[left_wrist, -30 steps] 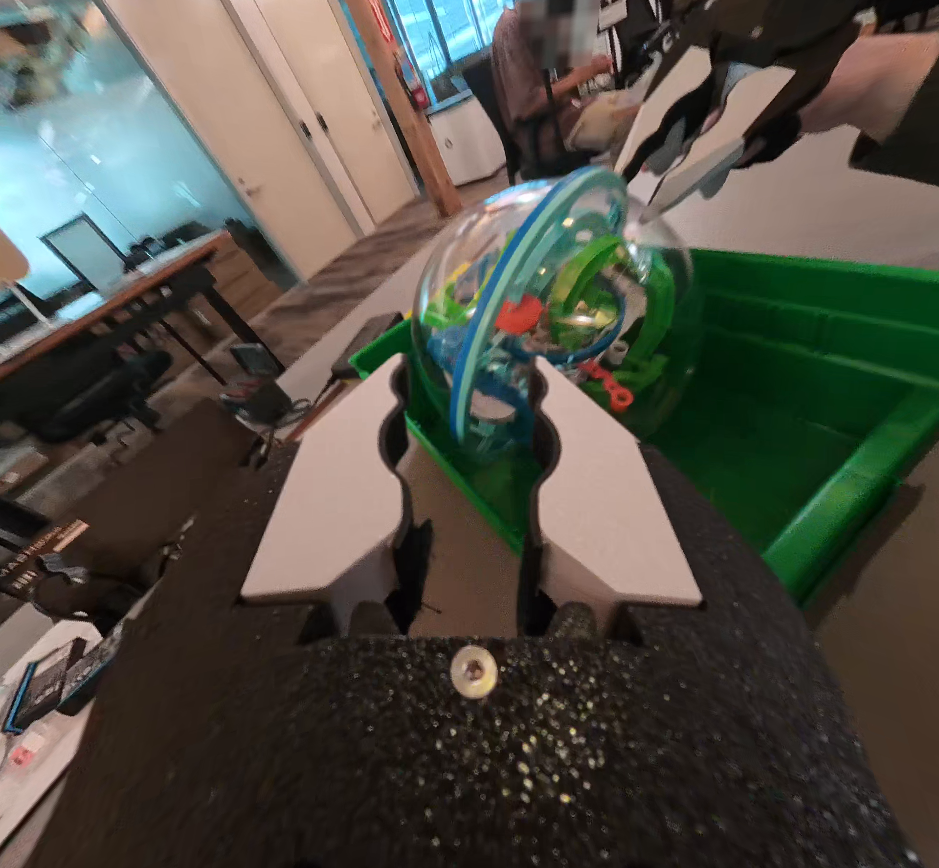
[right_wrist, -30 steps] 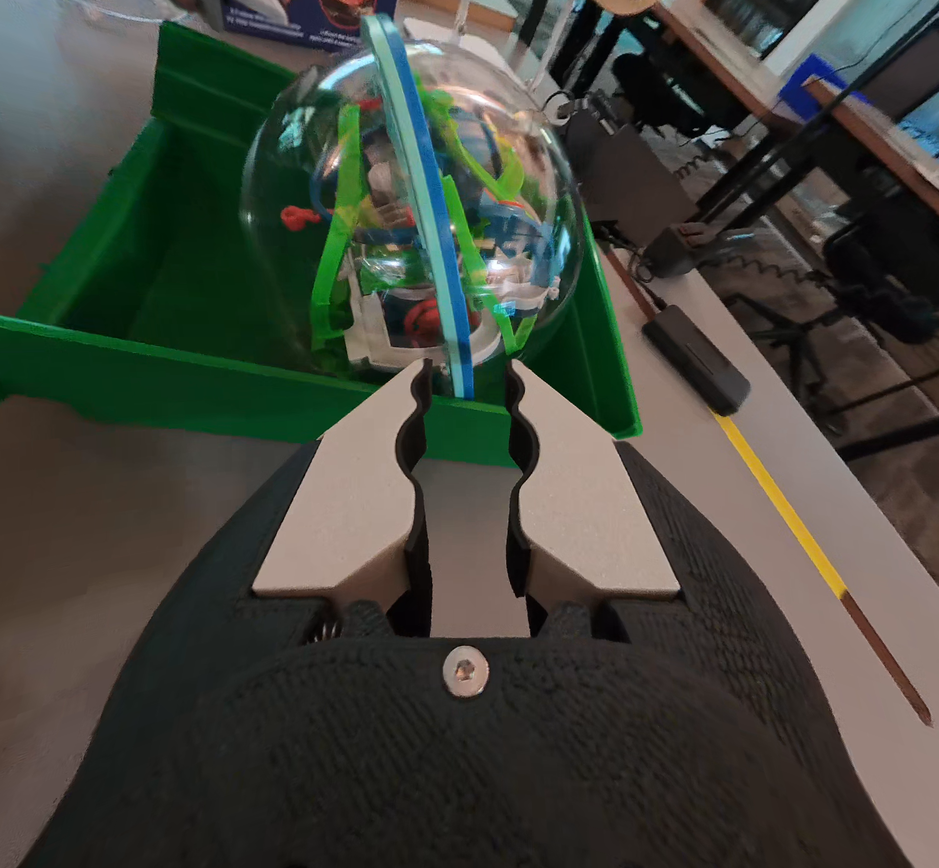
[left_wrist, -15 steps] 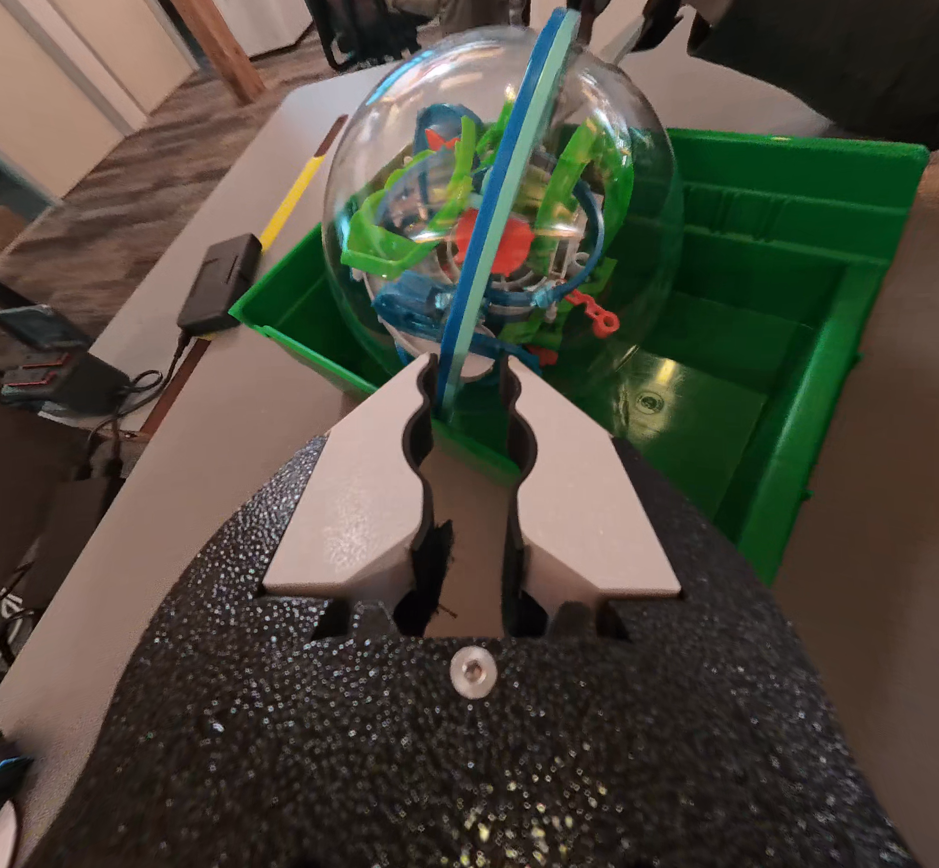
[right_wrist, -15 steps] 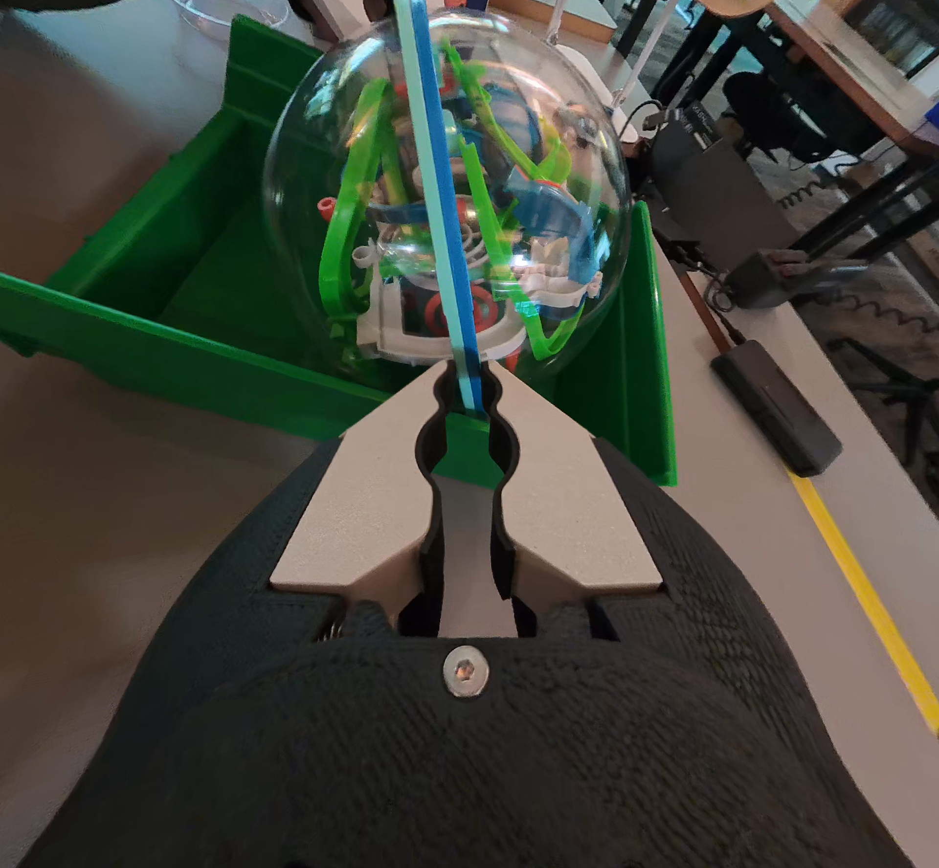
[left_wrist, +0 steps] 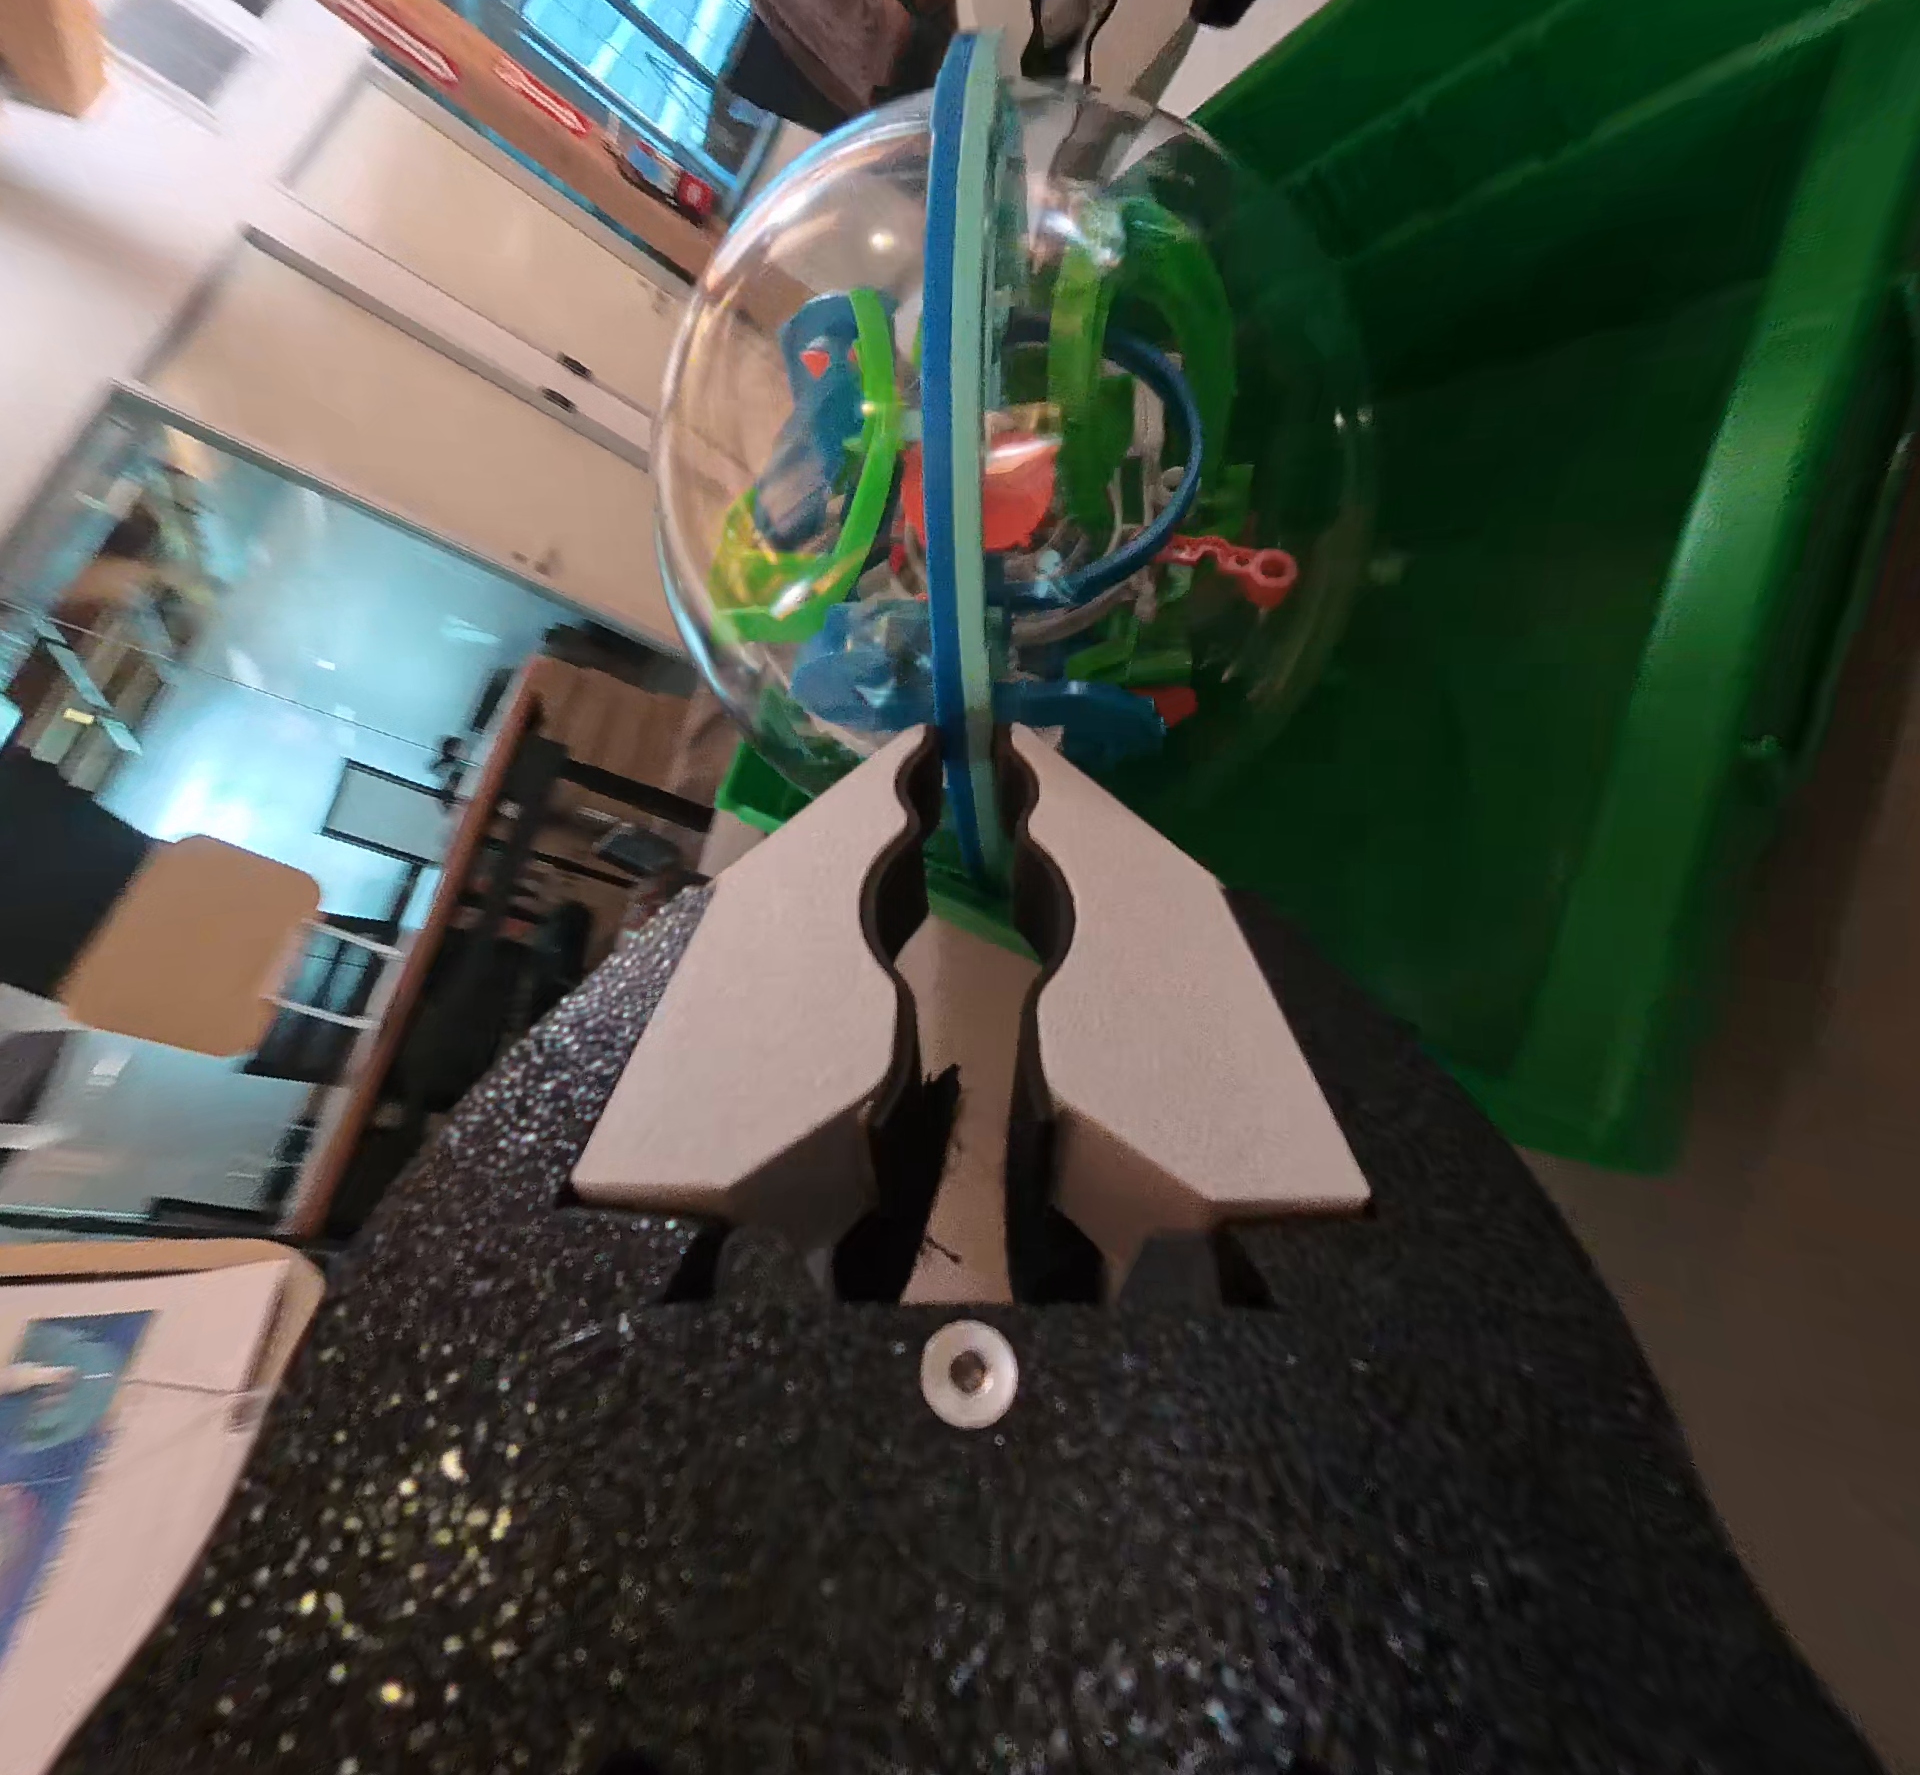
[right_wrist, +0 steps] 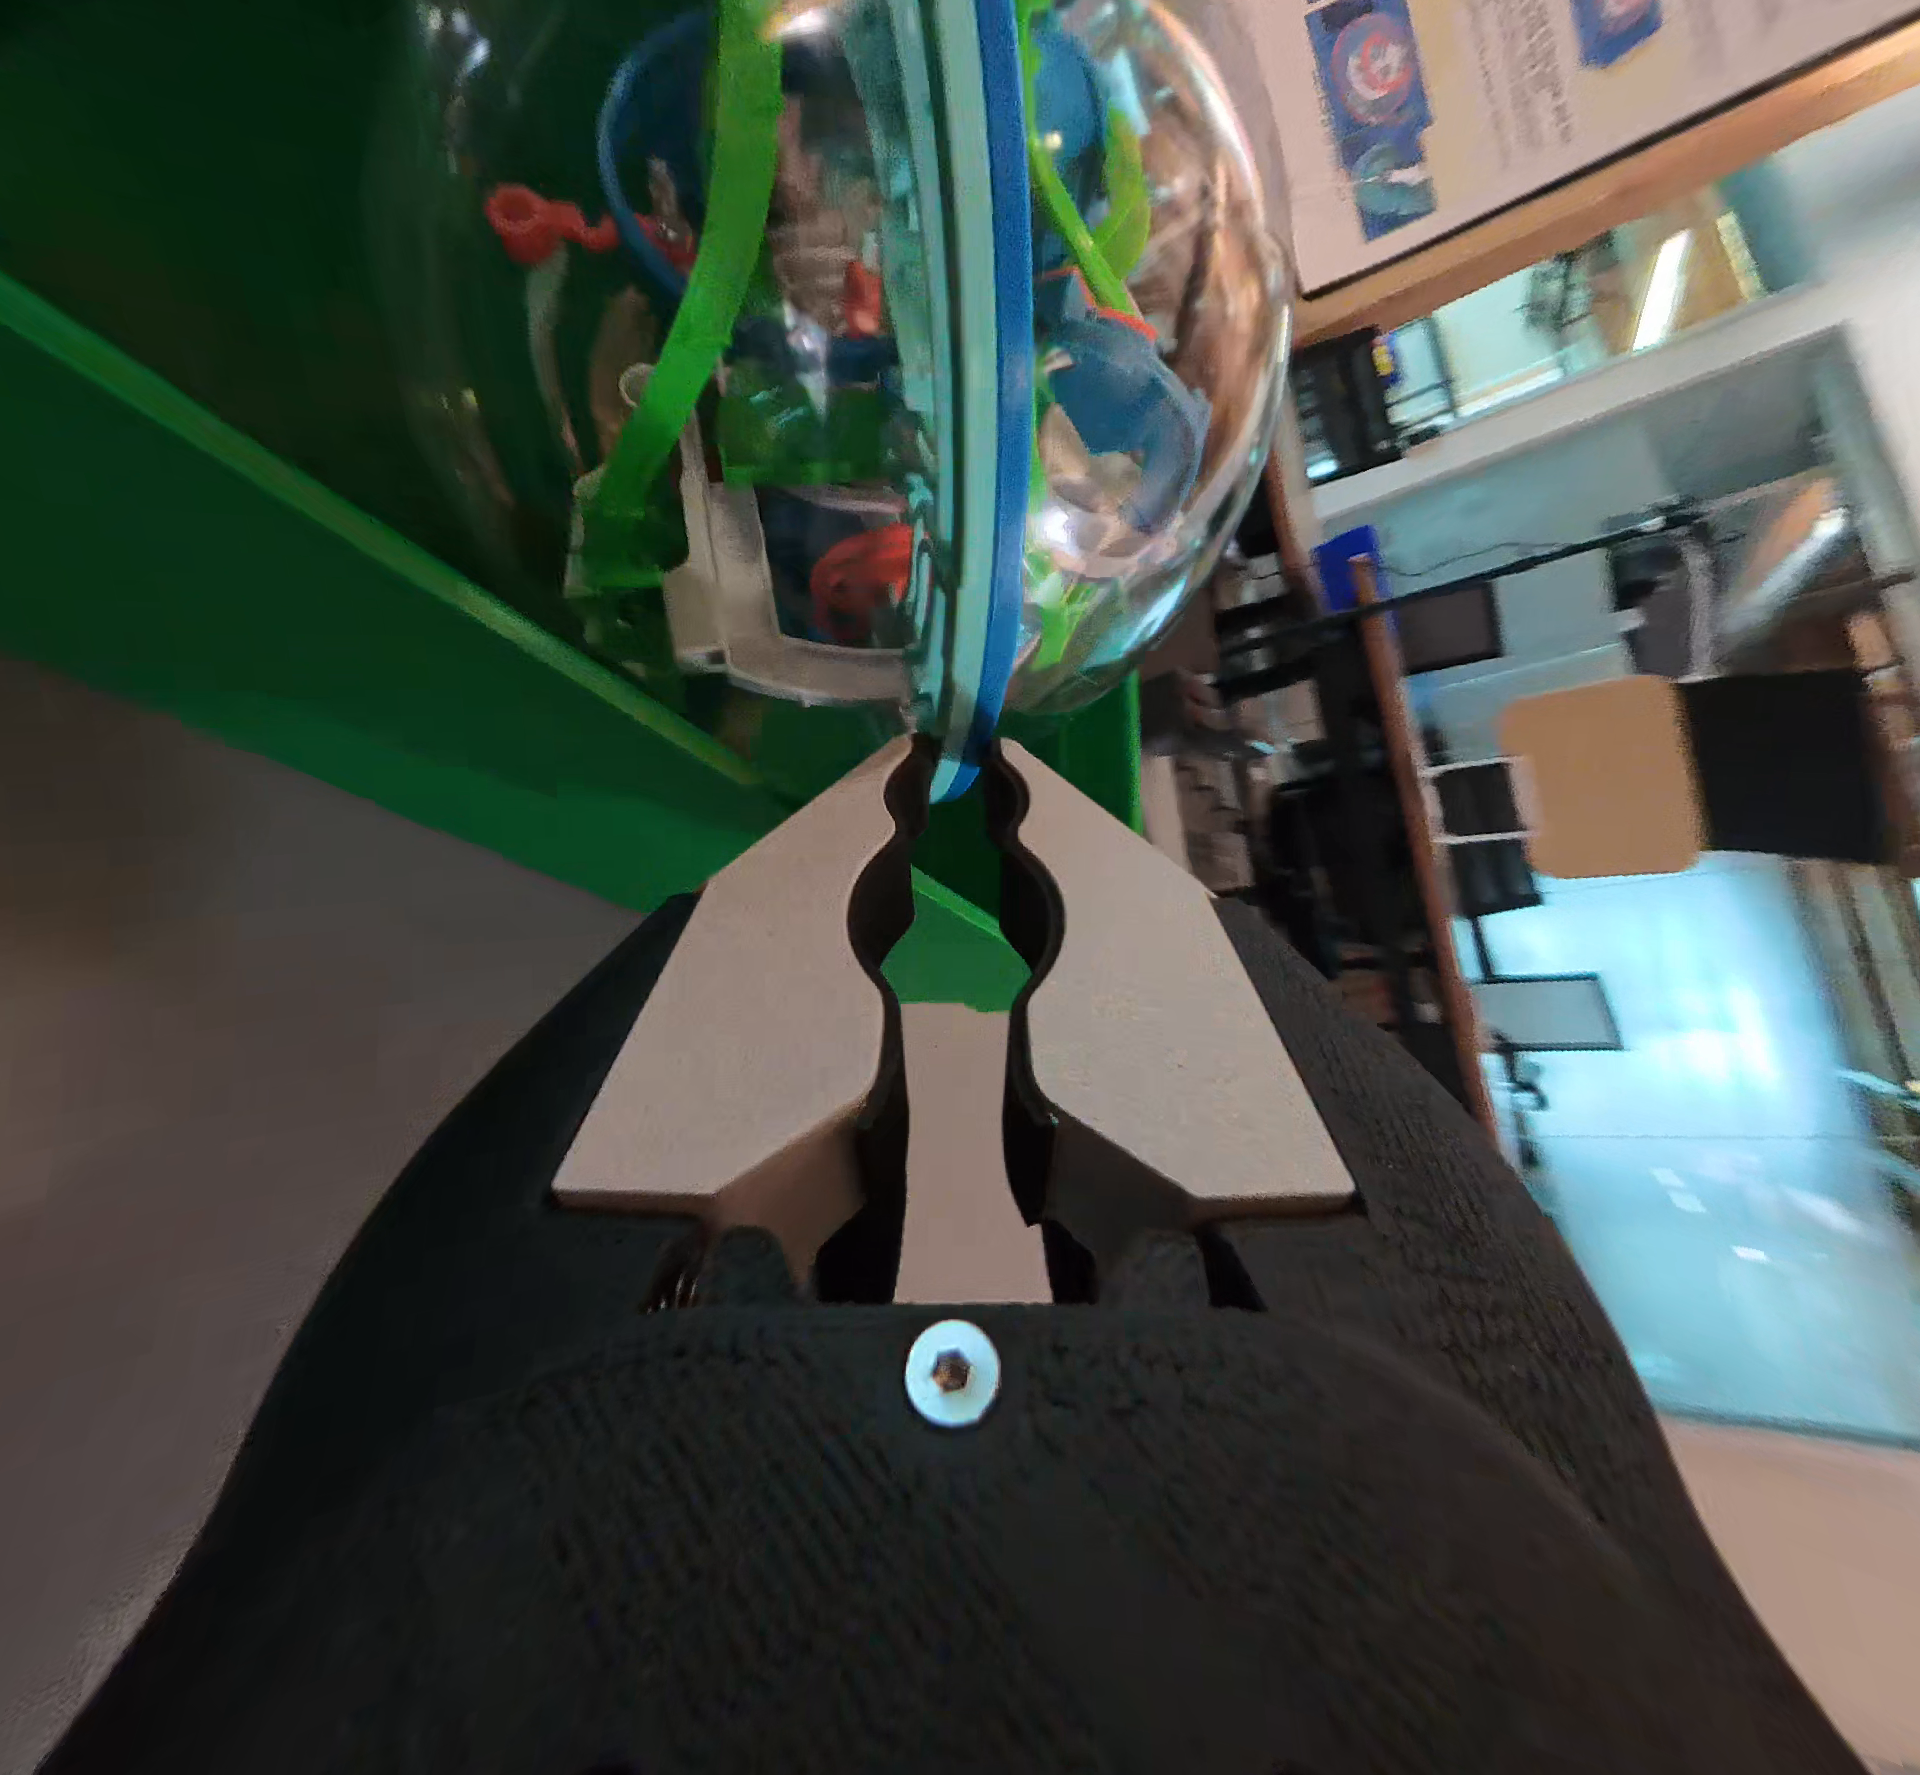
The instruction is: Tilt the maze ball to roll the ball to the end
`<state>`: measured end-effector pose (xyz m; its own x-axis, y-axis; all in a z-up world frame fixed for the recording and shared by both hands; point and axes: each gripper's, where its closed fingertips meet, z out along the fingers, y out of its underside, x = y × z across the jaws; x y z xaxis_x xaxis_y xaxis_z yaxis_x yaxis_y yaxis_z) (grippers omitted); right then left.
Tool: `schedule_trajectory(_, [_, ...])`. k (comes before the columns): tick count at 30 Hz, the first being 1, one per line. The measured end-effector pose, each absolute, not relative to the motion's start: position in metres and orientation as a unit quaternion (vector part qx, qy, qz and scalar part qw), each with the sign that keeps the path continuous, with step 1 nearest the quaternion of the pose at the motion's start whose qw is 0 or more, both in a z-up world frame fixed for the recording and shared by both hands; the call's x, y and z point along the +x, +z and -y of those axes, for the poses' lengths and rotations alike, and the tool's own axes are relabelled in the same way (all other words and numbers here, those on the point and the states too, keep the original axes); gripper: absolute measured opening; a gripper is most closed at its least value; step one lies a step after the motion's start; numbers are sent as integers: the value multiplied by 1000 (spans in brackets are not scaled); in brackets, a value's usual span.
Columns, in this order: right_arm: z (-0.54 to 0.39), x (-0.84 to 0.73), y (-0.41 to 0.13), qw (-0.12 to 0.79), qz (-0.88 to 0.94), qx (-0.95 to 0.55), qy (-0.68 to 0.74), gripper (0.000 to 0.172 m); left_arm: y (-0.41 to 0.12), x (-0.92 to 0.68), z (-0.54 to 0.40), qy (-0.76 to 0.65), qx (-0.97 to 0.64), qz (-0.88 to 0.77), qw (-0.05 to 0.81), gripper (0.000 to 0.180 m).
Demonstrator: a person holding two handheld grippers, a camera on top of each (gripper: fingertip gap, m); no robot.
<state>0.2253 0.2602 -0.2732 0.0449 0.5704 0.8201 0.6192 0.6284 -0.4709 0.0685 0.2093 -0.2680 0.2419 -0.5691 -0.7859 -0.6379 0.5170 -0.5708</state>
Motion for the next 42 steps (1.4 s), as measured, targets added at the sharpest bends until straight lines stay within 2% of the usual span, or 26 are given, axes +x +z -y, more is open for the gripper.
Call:
schedule_trajectory(8, [-262, 224, -265, 649, 668, -343, -126, 8, -260, 72, -196, 156, -372, -613, 679, 7])
schedule_trajectory(17, [-263, 223, -254, 713, 610, -267, -218, 8, -257, 74, -189, 268, -275, -605, 697, 7])
schedule_trajectory(42, [-256, 223, -230, 746, 549, -215, -310, 8, -254, 76, -184, 396, -173, -587, 685, 7])
